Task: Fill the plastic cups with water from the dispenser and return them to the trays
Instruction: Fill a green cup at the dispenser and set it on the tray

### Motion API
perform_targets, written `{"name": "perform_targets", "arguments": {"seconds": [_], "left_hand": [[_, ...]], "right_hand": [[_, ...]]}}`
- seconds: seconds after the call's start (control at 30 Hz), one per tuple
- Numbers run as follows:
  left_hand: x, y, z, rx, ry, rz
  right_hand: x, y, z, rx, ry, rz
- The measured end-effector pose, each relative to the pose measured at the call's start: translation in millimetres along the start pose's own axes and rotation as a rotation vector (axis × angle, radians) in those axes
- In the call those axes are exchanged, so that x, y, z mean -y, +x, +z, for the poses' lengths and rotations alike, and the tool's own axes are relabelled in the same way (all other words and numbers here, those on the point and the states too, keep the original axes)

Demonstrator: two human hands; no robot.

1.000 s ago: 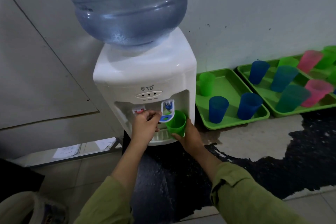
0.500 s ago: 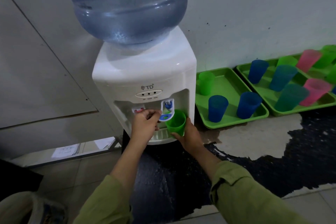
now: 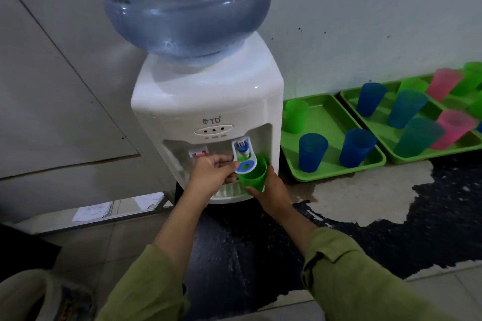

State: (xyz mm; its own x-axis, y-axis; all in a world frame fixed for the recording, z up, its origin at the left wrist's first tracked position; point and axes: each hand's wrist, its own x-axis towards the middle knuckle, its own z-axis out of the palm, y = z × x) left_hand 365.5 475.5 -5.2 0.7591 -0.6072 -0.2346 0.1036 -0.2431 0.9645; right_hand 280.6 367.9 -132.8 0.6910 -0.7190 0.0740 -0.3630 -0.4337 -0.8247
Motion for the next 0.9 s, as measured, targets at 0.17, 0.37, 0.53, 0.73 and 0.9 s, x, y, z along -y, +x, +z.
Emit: {"name": "perform_targets", "arguments": {"seconds": [0.17,0.37,0.53,0.73,0.9], "left_hand": [[21,12,6,-0.067,0.191,0.006],[40,33,20,-0.163,0.376,0.058],[46,39,23,-0.219,0.463,0.109],[46,35,26,-0.257,0.492,0.169],[62,20,24,-0.28,0.371,0.384]], "right_hand": [[-3,-3,1,-0.013,0.018,-0.017],[-3,-1,2,-0.006,0.043,0.016],[-5,1,3,-0.009,0.042,0.008],[-5,-1,2,-0.016,0.005,0.012],[-2,-7,0,-0.028,0.017,0.032]]}}
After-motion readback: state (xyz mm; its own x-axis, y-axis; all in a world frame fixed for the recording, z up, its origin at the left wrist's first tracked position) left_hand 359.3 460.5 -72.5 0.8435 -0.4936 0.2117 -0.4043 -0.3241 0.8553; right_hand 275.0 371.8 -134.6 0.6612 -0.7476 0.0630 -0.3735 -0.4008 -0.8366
